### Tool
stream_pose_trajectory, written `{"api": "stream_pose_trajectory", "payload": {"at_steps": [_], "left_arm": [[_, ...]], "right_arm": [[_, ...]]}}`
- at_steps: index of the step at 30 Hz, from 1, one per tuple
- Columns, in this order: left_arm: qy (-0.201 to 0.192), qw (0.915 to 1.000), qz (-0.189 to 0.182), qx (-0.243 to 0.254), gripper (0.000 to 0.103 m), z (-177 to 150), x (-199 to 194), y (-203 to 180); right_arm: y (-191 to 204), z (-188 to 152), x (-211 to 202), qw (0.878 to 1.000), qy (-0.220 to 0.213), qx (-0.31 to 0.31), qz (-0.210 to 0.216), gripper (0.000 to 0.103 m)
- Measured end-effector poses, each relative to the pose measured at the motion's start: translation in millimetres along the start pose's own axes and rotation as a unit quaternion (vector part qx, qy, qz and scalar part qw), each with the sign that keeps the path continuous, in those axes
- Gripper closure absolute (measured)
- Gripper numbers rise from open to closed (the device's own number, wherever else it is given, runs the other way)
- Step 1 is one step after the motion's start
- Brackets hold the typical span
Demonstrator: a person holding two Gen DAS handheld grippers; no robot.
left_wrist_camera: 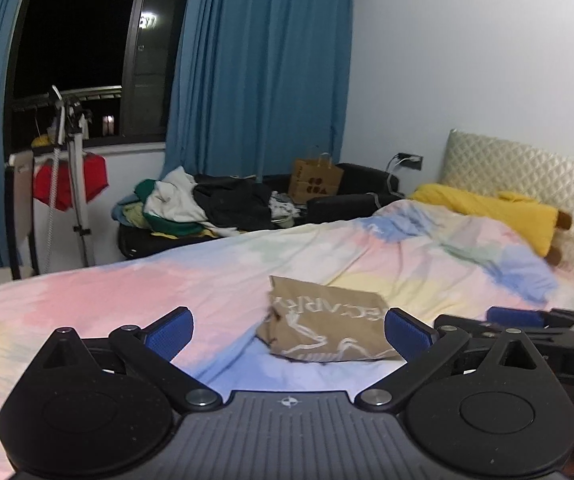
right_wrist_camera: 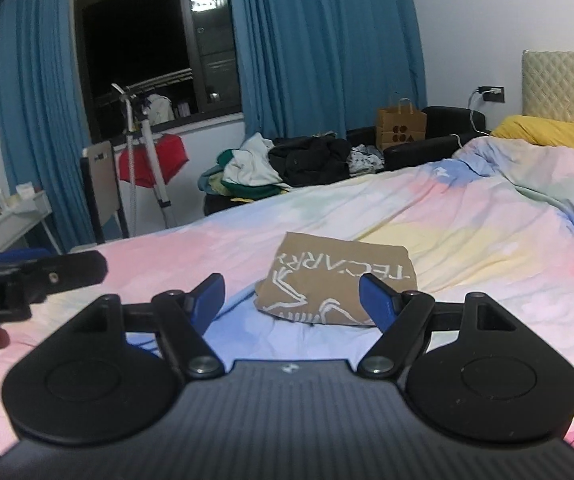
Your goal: Fold clothes
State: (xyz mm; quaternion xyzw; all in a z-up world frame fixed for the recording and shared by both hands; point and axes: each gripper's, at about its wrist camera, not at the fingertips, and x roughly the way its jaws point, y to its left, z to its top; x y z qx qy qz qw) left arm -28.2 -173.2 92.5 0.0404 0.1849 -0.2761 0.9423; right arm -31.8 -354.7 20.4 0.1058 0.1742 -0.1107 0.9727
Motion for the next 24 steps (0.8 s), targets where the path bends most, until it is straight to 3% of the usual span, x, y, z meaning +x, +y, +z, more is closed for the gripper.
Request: {"api": "stream_pose_trajectory", "payload": {"at_steps": [11,24], "left_arm": [[0.001,0.9999,0.011,0.000,0.001,-25,16,6],[0.026,0.9995,0.018,-0.002,0.001,-43,32,15]], "right_arm": [[19,-29,27,0.999,-0.007,-0.034,-0.034,0.027],[10,-38,34,0.999,-0.003,-0.018,-0.039,0.027]]}}
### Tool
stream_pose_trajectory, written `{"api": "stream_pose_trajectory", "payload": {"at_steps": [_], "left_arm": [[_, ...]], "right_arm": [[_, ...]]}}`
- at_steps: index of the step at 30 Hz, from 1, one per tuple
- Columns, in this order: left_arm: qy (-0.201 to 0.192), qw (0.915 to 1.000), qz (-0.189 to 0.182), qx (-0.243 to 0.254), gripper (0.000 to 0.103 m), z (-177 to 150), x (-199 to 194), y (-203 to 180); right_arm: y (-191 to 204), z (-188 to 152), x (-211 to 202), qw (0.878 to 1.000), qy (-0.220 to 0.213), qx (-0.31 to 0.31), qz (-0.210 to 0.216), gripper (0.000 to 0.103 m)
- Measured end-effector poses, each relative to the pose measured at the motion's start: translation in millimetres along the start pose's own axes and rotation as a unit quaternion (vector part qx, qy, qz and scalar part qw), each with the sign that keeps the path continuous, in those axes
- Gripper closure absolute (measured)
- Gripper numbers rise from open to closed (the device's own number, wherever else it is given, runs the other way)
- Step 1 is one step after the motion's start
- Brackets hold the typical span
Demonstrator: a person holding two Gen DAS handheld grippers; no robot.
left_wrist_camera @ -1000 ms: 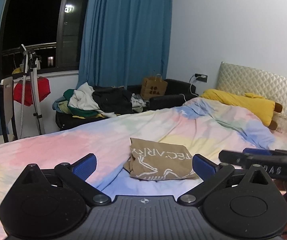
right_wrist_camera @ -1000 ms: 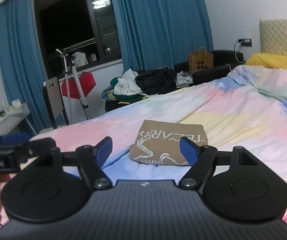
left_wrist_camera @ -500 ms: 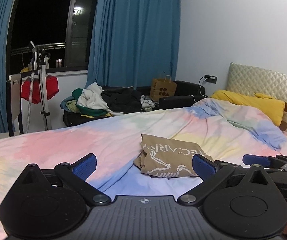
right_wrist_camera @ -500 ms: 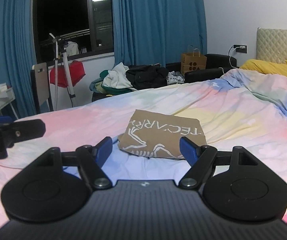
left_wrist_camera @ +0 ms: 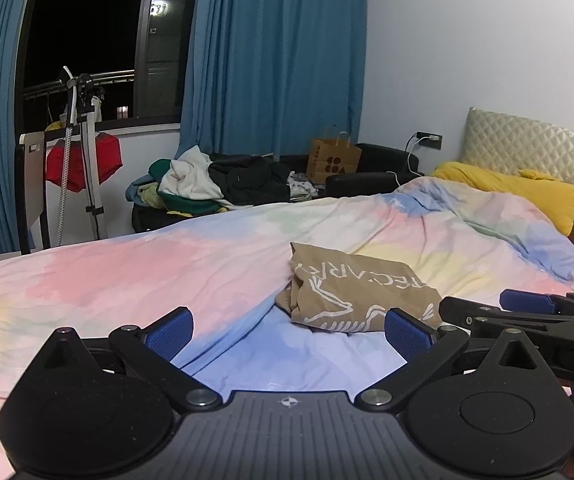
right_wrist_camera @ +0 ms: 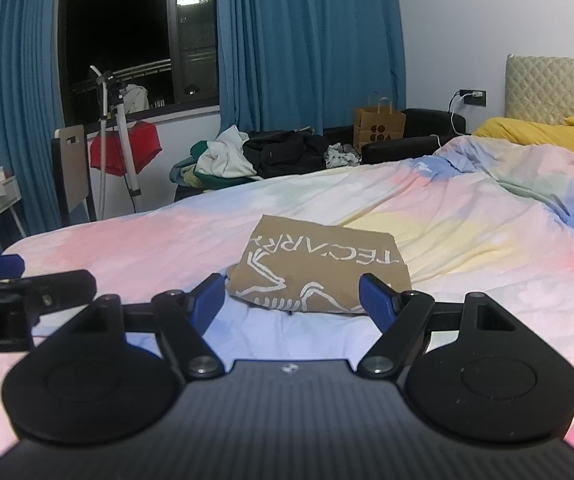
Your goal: Fold clothes
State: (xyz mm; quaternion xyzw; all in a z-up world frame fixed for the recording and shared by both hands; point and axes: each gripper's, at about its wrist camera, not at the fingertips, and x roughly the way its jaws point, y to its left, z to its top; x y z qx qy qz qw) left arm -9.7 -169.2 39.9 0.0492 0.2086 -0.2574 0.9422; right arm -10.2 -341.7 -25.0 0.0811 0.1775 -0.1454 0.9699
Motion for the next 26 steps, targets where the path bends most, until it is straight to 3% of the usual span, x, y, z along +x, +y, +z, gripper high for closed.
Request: {"api": "stream_pose_trajectory", "payload": {"at_steps": [26], "left_arm": [[-0.009,0.9998,0.013,-0.008,0.000,1,-10,6]], "right_arm": [[9,-2,4,1.000,0.013,-0.015,-0.001,0.027]]}}
